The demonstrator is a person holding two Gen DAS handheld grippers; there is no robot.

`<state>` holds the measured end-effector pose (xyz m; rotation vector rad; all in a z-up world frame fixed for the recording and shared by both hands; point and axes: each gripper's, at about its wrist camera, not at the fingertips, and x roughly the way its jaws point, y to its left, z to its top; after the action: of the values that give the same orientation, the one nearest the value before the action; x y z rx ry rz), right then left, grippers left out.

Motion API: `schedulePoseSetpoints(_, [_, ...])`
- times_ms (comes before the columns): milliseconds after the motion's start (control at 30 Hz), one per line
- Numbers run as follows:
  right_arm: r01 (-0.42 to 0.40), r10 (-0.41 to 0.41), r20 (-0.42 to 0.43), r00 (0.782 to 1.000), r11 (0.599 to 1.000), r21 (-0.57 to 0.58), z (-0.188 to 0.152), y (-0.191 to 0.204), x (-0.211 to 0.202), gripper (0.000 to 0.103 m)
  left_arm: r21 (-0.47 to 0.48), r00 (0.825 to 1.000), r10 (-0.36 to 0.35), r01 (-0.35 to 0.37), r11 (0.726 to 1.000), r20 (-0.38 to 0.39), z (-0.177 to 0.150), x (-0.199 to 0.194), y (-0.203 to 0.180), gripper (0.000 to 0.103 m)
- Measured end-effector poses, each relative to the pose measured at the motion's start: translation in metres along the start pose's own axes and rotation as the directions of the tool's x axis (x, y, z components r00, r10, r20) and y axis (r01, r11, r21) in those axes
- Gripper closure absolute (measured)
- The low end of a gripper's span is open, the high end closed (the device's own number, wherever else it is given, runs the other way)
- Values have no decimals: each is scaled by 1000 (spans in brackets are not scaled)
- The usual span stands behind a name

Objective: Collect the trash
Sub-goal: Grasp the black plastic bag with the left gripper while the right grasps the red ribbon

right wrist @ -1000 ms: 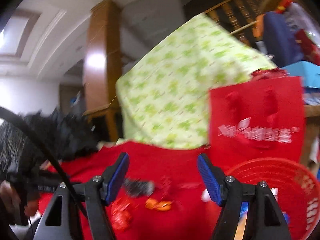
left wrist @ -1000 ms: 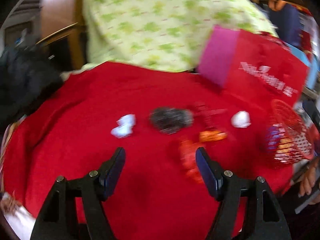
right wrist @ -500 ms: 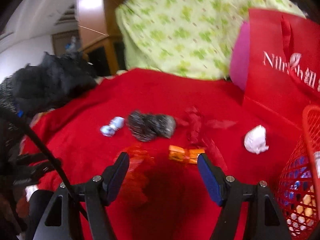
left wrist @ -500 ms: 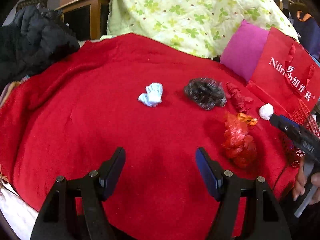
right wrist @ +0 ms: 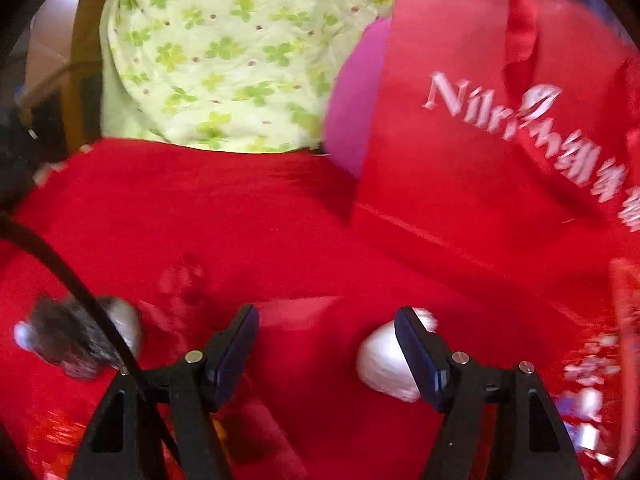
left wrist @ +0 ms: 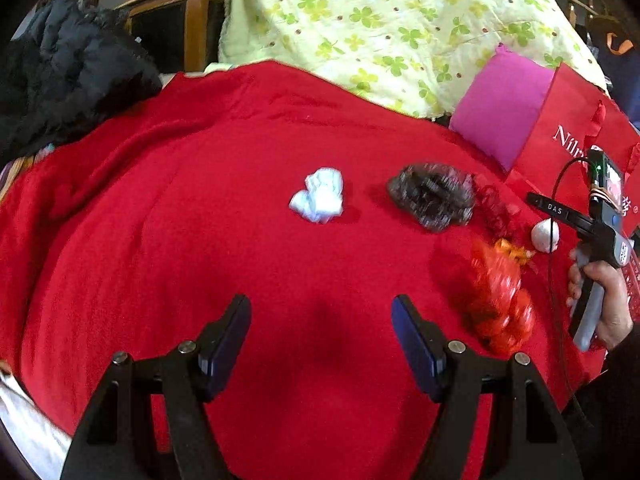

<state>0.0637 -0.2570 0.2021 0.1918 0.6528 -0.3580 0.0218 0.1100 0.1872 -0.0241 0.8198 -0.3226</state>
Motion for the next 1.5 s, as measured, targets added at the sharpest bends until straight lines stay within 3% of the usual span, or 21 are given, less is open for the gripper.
schedulePoseSetpoints(100, [-176,178,-48,983,983,50,5,4,8,29,21,1000,-14,14,1000,23,19,4,-14,30])
schedulePoseSetpoints(167, [-235,238,-80,968,971,43,3,15,18,29,40,999,-22,20,999,36,34,10,-24,30])
schedulePoseSetpoints(267, [-258,259,-145,955,966,24,0,28,38,37,74,998,-14,10,997,56,56,21,-41,30])
schedulePoseSetpoints(300, [-261,262,-165,951,965,27,-1,30,44,45,77,998,-18,14,997,55,61,25,-44,30])
schedulePoseSetpoints(433, [-266,271,-253,929,962,57,-5,34,69,63,72,997,-80,78,994,22,84,49,-59,30])
schedulePoseSetpoints(533, [-283,294,-218,931,956,79,-1,28,61,66,49,992,-118,120,992,-35,100,78,-73,30])
schedulePoseSetpoints(633, [-262,266,-128,956,964,48,7,23,41,66,27,989,-129,131,991,-77,110,105,-87,30])
schedulePoseSetpoints(800, [-247,248,0,969,969,15,16,17,12,66,36,978,-151,158,987,-147,118,145,-113,30])
schedulePoseSetpoints(933, [-247,247,22,969,969,8,12,12,-1,66,27,969,-141,149,988,-201,112,169,-124,31])
schedulePoseSetpoints(1000, [-250,250,18,968,968,6,12,11,-4,66,20,969,-149,156,988,-197,109,172,-127,46])
schedulePoseSetpoints(1167, [-251,251,44,967,968,1,10,4,-13,66,37,974,-144,152,988,-176,102,159,-130,64])
schedulePoseSetpoints(1200, [-253,253,52,966,967,2,10,2,-16,66,55,977,-135,146,988,-165,100,153,-132,90])
schedulePoseSetpoints(1267, [-258,257,64,964,966,6,9,0,-21,66,62,978,-138,150,987,-156,98,145,-136,96])
schedulePoseSetpoints(1500, [-288,287,104,952,958,-5,5,1,-44,66,49,989,-125,129,990,-76,97,97,-121,98])
